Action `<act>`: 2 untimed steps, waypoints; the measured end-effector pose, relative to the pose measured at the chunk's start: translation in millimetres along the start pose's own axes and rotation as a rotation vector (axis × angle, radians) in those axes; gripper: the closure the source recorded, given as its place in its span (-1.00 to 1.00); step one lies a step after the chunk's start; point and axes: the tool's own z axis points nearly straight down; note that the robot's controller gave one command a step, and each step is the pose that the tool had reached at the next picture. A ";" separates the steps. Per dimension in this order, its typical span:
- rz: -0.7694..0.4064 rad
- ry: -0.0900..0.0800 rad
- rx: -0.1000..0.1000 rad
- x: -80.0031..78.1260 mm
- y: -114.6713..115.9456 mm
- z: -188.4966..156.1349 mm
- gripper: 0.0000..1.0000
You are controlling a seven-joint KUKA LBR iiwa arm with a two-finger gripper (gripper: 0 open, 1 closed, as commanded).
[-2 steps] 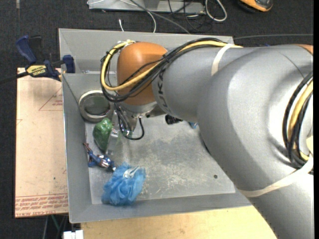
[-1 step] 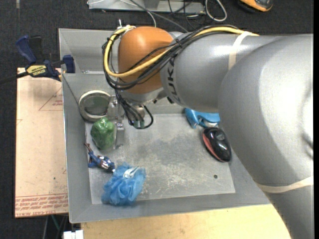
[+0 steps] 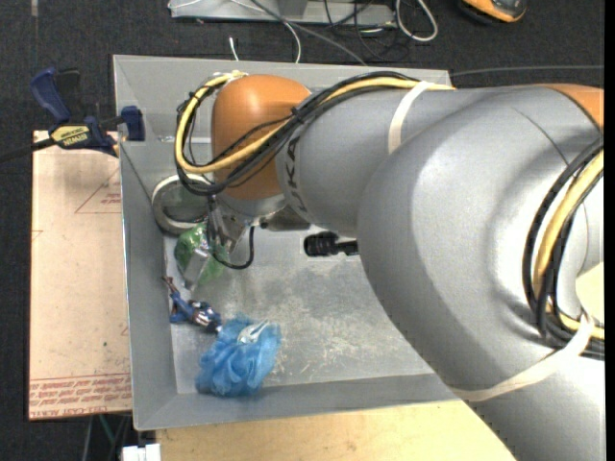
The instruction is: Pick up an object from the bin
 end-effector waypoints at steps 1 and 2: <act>-0.186 -0.012 -0.018 -7.5 16.5 22.5 -1.00; 0.128 -0.014 -0.031 2.5 11.9 21.3 1.00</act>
Offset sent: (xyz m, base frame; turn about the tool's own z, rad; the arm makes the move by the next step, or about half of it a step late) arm -0.0023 0.0046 -0.0321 0.1358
